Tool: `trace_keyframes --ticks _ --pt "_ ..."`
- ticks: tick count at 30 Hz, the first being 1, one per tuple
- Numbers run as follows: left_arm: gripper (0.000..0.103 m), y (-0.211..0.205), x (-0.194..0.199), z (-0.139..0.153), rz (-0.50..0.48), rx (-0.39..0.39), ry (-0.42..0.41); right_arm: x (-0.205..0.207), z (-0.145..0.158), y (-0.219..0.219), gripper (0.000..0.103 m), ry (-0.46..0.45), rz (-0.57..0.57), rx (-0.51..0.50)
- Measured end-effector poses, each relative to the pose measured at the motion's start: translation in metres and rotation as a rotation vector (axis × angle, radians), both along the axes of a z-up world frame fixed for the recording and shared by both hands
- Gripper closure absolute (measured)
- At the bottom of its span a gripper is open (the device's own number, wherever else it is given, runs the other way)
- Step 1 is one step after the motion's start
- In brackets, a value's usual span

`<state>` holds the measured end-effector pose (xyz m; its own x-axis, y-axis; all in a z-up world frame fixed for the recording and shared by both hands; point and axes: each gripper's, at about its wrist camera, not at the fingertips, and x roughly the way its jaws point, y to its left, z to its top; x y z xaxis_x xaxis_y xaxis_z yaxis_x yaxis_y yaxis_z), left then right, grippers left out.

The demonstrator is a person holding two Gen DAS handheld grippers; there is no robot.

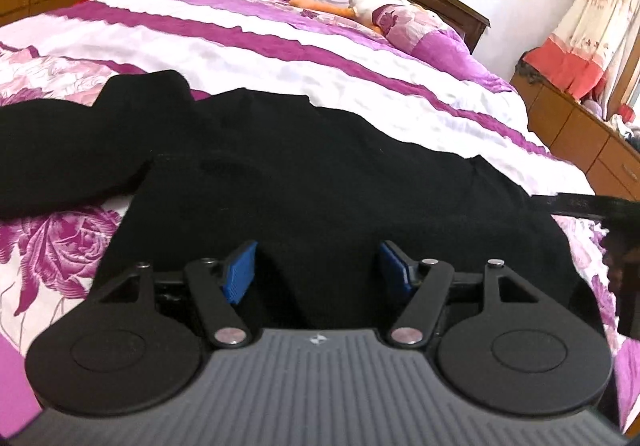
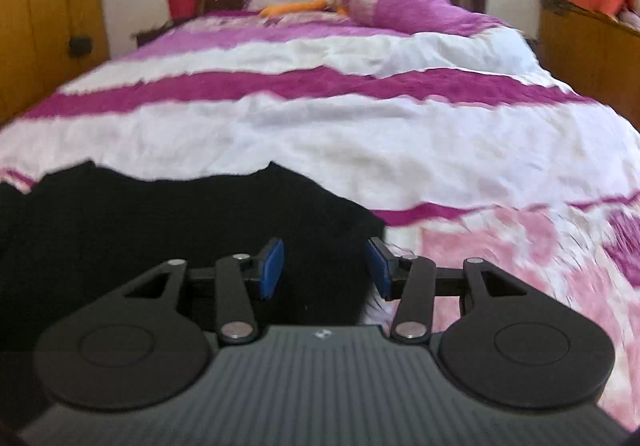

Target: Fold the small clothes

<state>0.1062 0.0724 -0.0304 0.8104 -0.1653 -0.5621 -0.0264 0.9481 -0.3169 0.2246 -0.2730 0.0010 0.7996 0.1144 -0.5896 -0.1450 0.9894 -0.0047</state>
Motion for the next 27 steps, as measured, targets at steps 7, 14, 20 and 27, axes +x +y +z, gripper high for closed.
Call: trace_keyframes --ticks 7,14,20,27 --pt "0.083 -0.011 0.002 -0.002 -0.066 -0.003 -0.032 0.022 -0.025 0.013 0.085 0.054 0.009 -0.082" --pt "0.087 -0.026 -0.015 0.025 -0.072 0.138 -0.203 -0.005 -0.004 -0.011 0.096 -0.123 -0.044 0.082" --pt "0.086 -0.036 0.005 0.05 -0.091 0.29 -0.34 -0.008 -0.001 -0.023 0.096 -0.277 -0.137 0.131" --pt "0.079 -0.028 0.071 -0.005 -0.085 0.403 -0.128 0.024 -0.032 -0.004 0.094 -0.163 -0.132 0.018"
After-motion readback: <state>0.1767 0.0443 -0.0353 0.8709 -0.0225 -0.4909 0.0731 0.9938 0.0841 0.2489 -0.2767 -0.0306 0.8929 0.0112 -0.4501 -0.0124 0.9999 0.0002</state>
